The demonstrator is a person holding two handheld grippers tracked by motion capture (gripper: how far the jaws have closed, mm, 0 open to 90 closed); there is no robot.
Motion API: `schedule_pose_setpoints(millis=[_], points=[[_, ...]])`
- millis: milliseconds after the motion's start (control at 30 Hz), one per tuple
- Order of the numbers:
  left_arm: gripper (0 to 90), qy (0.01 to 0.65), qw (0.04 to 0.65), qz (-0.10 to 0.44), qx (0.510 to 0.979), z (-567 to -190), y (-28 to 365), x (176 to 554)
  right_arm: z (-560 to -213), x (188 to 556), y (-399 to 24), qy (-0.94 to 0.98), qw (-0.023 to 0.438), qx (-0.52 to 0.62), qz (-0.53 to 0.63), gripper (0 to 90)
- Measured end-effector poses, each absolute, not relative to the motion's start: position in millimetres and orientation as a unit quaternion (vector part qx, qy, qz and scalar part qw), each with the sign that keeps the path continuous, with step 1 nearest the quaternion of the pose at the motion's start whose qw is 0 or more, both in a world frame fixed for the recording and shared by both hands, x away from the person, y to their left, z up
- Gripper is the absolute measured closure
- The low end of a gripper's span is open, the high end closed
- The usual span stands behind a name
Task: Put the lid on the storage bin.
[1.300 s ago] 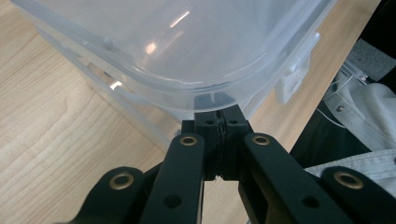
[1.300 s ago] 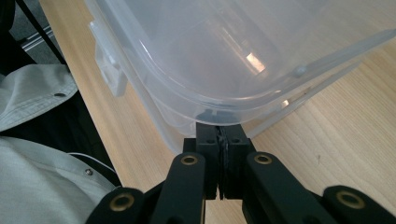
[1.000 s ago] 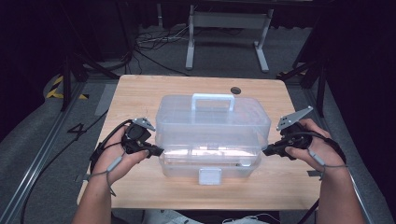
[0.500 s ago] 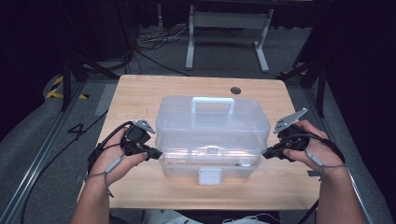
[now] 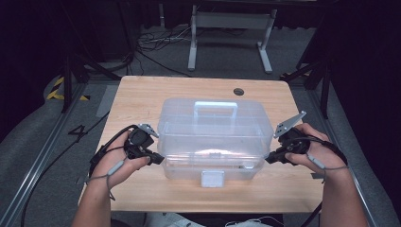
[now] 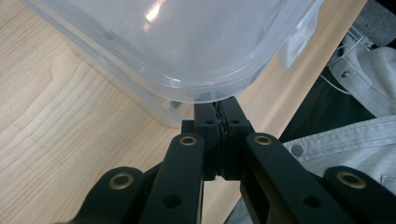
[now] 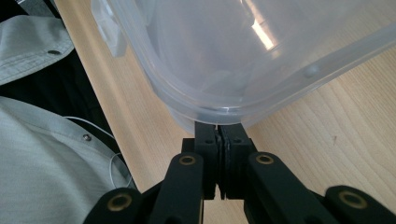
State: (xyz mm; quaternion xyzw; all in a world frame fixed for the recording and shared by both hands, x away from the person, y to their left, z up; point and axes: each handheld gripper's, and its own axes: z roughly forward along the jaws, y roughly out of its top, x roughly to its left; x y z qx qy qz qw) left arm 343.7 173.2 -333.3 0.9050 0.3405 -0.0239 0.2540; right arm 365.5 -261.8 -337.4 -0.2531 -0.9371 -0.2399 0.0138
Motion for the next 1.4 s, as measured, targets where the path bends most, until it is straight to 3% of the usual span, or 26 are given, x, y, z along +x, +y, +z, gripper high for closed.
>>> schedule_pose_setpoints(millis=[1400], points=[[87.6,0.339,0.179,-0.046,0.922,-350,166,349,-355,370,-256,-0.952,0.044,-0.239,-0.189,86.3]])
